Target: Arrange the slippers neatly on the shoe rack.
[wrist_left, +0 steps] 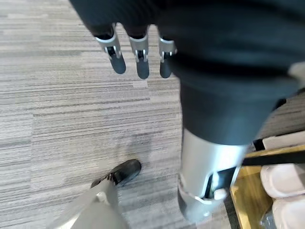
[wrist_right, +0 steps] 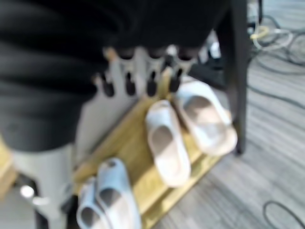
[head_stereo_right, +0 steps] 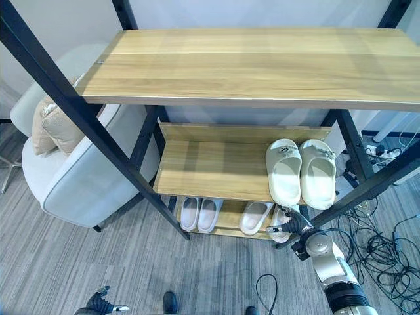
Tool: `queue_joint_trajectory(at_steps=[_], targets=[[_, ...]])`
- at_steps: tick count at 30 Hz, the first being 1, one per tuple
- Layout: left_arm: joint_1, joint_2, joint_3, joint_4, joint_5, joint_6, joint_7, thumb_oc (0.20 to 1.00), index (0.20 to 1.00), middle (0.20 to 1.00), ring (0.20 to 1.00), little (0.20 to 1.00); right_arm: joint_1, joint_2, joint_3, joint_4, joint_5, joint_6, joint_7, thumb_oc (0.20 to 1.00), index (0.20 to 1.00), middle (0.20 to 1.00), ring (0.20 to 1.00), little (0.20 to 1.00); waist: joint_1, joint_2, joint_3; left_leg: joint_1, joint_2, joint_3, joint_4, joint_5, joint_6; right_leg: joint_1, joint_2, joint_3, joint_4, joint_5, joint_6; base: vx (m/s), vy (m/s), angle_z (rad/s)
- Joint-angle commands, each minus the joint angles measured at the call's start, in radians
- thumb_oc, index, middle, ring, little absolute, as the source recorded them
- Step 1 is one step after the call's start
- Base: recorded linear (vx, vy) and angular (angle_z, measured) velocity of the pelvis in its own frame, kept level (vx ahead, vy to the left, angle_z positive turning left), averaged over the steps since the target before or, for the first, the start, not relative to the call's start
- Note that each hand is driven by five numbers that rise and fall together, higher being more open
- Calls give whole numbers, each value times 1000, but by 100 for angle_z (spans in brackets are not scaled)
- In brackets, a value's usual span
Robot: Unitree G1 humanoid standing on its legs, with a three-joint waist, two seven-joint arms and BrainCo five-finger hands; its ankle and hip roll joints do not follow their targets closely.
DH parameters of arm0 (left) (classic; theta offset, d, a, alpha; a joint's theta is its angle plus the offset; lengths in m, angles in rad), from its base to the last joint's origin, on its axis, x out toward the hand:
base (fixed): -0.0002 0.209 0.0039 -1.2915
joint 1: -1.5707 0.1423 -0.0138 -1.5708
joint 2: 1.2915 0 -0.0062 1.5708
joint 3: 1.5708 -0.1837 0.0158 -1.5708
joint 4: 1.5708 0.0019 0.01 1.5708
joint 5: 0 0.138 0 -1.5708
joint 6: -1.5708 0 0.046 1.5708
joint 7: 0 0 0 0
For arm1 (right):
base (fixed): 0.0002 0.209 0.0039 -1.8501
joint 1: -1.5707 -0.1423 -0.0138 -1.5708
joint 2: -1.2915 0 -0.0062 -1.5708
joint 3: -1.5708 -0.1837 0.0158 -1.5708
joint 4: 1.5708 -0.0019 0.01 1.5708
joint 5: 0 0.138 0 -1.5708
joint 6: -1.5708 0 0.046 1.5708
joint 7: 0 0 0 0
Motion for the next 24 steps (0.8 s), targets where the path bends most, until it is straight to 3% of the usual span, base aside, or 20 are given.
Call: queue_joint_trajectory(at_steps=[1,14,24], targets=[[18,42,48,3,26,16,-1,1000,1000,1000,1000,1000,-69,-47,-24,52,-19,-35,-18,1000,1000,1000,1000,1000,21,-53,-13,-27,10,-64,4,-16,14,-67,-39,14,-22,128,44,0,0,0],[24,31,19,93,52,19,7,1000,1000,1000,1000,1000,-103,-60,-8,101,-26,-39,-12,1000,1000,1000,1000,1000,19,-50,-50,-13,8,-61,4,-24,15,-59,-36,10,-22,127,40,0,0,0],[-14,5,-39,203,87,23,7,1000,1000,1000,1000,1000,-35,51,10,260,18,-116,-53,1000,1000,1000,1000,1000,12,-54,-83,7,8,-64,4,-31,14,-41,-31,10,-22,125,38,0,0,0]])
